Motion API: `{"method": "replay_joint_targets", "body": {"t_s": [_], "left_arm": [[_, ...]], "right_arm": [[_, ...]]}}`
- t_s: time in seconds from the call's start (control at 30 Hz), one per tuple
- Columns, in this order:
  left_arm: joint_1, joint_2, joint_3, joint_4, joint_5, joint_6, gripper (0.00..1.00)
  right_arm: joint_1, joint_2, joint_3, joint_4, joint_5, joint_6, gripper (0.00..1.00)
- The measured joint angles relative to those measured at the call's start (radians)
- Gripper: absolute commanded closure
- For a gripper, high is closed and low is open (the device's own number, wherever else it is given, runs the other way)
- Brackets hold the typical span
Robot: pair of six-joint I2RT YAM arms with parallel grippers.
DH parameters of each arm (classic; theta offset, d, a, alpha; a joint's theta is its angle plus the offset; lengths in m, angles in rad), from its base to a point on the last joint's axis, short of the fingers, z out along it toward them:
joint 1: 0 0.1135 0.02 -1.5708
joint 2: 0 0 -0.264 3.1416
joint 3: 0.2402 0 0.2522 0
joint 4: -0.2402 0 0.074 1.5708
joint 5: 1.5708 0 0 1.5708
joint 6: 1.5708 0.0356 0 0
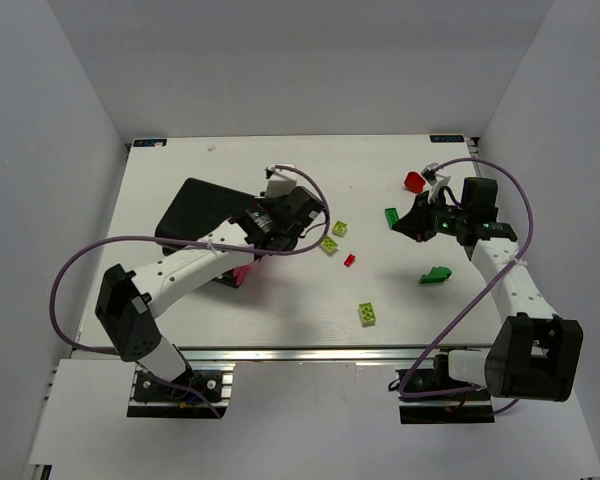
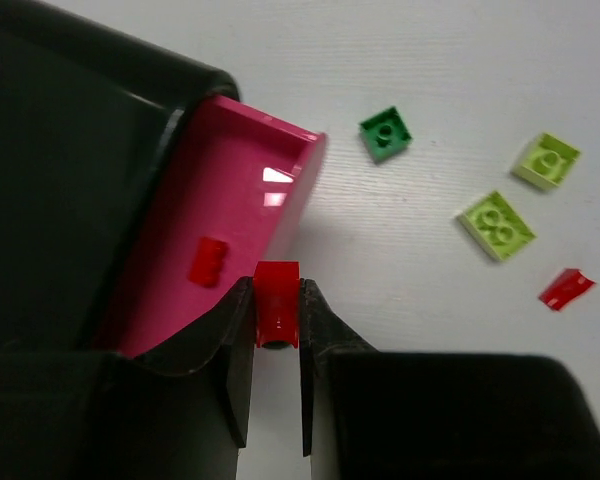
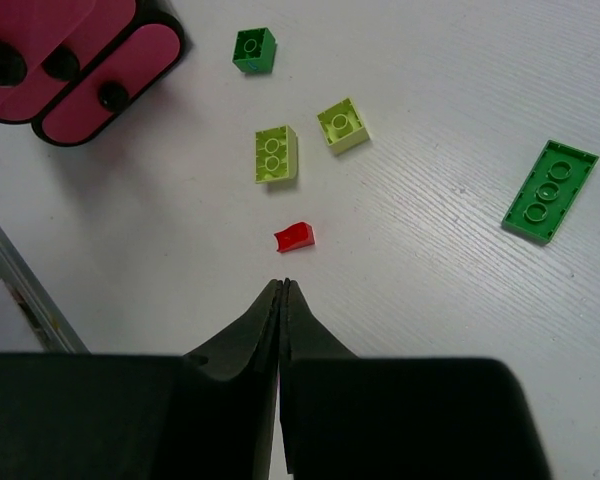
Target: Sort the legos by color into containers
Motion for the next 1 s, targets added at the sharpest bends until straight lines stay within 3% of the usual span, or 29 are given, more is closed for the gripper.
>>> {"method": "replay_joint_targets", "body": {"t_s": [0.17, 0.27, 0.37, 0.4, 0.43, 0.5, 0.53, 0.6, 0.73, 0.77, 0.83, 0.9, 0.97, 1.0], "left_arm": [[0.050, -0.080, -0.032, -0.006, -0.013, 0.020, 1.00], [0.068, -0.109, -0.036, -0.002, -0.023, 0.029, 0.93], [0.088, -0.114, -0.060, 0.002, -0.026, 0.032, 0.79], [0.095, -0.112, -0.072, 0.001, -0.025, 0.034, 0.73], [0.100, -0.111, -0.085, 0.001, -0.025, 0.035, 0.59], [0.113, -0.109, -0.107, -0.006, -0.022, 0.042, 0.41], [0.119, -0.108, -0.114, -0.006, -0.019, 0.045, 0.31], [0.129, -0.109, -0.116, -0.005, -0.016, 0.051, 0.26], [0.135, -0.117, -0.111, 0.000, 0.007, 0.063, 0.28], [0.135, -0.125, -0.109, 0.003, 0.017, 0.068, 0.39], [0.135, -0.160, -0.109, 0.023, 0.074, 0.087, 0.70], [0.135, -0.226, -0.134, 0.078, 0.149, 0.127, 0.90], [0.136, -0.357, -0.216, 0.157, 0.275, 0.174, 0.90], [0.136, -0.435, -0.268, 0.190, 0.331, 0.193, 0.71]], "right_arm": [[0.008, 0.008, 0.000, -0.001, -0.003, 0.000, 0.92], [0.014, 0.013, 0.000, -0.002, -0.003, -0.001, 0.83], [0.017, 0.016, 0.000, -0.003, -0.003, -0.006, 0.69], [0.024, 0.018, 0.000, -0.003, -0.003, -0.011, 0.60], [0.031, 0.020, 0.000, -0.005, -0.002, -0.015, 0.56], [0.056, 0.029, 0.000, -0.007, -0.002, -0.029, 0.45], [0.072, 0.034, 0.000, -0.011, 0.000, -0.032, 0.44], [0.110, 0.048, 0.000, -0.013, 0.014, -0.044, 0.39], [0.198, 0.095, 0.003, -0.013, 0.090, -0.048, 0.37], [0.220, 0.114, 0.005, -0.011, 0.118, -0.045, 0.36], [0.261, 0.161, 0.021, -0.013, 0.179, -0.033, 0.36], [0.300, 0.220, 0.046, -0.014, 0.248, -0.016, 0.36], [0.332, 0.273, 0.063, -0.011, 0.313, 0.006, 0.36], [0.347, 0.292, 0.064, -0.010, 0.341, 0.017, 0.36]]}}
